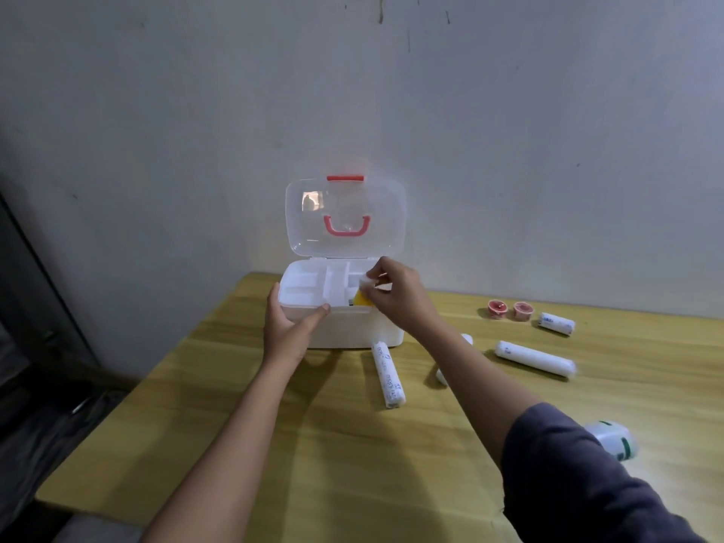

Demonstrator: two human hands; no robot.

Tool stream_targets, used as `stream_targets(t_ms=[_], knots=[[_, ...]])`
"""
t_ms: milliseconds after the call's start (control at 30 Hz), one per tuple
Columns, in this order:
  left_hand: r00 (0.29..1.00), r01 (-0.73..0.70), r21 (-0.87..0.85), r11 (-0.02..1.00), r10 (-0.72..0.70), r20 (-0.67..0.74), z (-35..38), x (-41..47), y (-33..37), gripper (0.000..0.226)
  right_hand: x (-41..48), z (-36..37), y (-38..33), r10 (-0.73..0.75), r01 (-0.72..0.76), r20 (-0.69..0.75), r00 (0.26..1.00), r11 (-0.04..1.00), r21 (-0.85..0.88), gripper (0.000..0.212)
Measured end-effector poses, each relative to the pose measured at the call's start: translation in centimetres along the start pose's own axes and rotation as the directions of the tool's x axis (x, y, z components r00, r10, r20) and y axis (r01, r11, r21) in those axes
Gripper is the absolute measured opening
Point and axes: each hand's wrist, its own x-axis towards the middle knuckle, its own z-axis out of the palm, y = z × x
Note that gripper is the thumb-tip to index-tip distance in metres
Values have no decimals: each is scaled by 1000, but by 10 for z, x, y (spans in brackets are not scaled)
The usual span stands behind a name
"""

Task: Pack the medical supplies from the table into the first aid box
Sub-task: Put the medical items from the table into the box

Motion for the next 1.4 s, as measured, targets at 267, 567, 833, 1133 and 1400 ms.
stream_targets(t_ms=[267,567,833,1133,1400], knots=[[1000,-9,20,1000,9,2,0,3,-3,96,-7,2,-1,-17,20,52,998,998,-59,14],[998,-36,56,998,39,-48,3,3,-3,96,-54,-55,-6,-2,10,56,998,990,-138,29],[991,-43,-17,999,41,-128,15,-4,-4,96,-154,-128,10,167,-170,-39,985,978,-122,23],[987,-48,-89,995,34,-159,24,-11,-9,95,-221,-151,23,347,-182,219,912,820,-543,34],[985,-59,-48,997,50,-165,23,-14,-6,90,-199,-133,30,387,-334,45,921,845,-418,17]])
